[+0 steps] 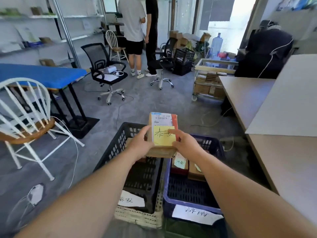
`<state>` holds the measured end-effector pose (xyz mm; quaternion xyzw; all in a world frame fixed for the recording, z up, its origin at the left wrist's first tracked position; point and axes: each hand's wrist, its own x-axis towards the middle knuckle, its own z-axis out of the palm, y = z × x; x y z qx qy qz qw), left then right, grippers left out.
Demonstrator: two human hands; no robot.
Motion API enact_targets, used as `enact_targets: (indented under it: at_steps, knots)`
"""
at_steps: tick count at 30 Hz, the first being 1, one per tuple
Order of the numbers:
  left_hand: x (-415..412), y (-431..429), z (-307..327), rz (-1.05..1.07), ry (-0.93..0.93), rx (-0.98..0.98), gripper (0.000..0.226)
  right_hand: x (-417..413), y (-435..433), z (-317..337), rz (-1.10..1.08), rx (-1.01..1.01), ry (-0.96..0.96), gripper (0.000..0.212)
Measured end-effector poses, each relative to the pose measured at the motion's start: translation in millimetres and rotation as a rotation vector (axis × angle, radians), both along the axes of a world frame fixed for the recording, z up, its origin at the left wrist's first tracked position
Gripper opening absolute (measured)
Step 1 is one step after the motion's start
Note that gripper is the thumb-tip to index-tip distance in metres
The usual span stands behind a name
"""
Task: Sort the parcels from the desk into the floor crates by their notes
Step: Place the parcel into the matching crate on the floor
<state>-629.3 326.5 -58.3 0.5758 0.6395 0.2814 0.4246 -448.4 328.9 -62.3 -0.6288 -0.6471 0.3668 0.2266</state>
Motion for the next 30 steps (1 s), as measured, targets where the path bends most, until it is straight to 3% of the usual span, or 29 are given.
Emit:
enact_targets:
  at_steps: [7,14,30]
  knots:
    - [-99.4,57.5,11.7,0.009,0.101,0.093,0.065,-103.8,63.0,19.6,-0.008,0.044,-0.001,0.053]
    - [-129.4,111.8,-4.5,-0.008,0.138,0.105,0.069,-140.4,110.1,16.9,-0.069,0.042,-0.061,0.061]
    - [-114.7,214.0,-144.9,-0.162,0.312,-0.175,0.066,-126.6,201.2,-134.1,-0.203,-0.206,0.024,0.064]
